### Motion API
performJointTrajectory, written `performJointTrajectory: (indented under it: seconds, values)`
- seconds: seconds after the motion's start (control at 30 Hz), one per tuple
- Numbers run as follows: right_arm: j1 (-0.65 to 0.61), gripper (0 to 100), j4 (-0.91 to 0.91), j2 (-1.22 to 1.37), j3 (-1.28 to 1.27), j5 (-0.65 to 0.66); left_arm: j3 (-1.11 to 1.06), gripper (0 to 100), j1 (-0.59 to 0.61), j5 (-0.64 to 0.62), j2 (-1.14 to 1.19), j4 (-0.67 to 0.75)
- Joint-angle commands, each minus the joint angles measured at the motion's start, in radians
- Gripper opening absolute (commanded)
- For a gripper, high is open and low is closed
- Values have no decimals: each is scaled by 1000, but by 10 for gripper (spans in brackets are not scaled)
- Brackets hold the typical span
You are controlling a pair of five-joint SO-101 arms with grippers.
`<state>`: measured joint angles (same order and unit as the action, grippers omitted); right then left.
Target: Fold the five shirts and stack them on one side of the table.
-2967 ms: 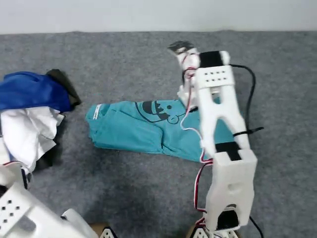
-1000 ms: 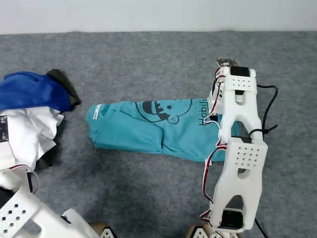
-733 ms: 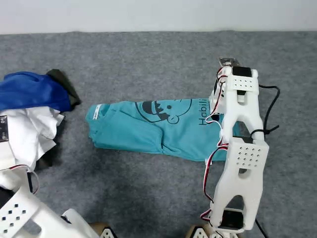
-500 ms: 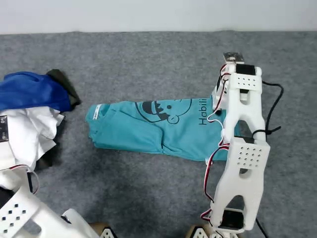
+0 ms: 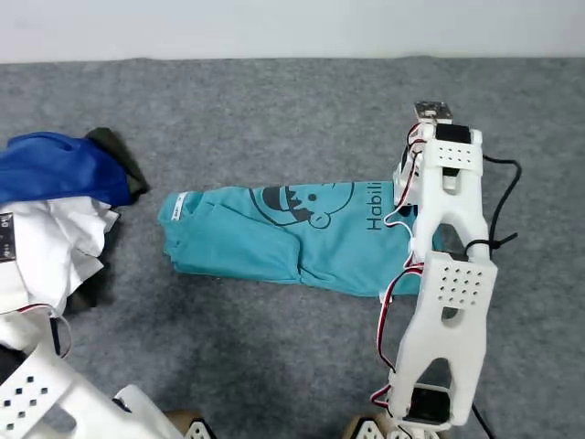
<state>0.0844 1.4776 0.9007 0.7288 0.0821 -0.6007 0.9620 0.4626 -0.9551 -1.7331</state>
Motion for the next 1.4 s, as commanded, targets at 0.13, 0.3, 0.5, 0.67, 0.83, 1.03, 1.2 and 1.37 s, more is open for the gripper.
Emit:
performJointTrajectory:
  seconds: [0.13,0.3,0.5,0.67,0.83,1.03,1.2,1.37]
  values:
    - [15,10,4,-4,101,12,2,36,-6,9,-6,11]
    - [54,10,54,2,245,23,2,36,-6,9,-6,11]
    - [64,10,5,22,302,83,2,36,-6,9,-6,11]
    - [53,11,-65,97,310,121,2,36,-6,9,-6,11]
    - [48,85,-74,117,310,126,2,36,-6,9,-6,11]
    - [62,217,64,117,423,118,2,36,-6,9,-6,11]
    - [38,218,263,128,551,118,2,36,-6,9,-6,11]
    - [16,218,317,127,517,80,2,36,-6,9,-6,11]
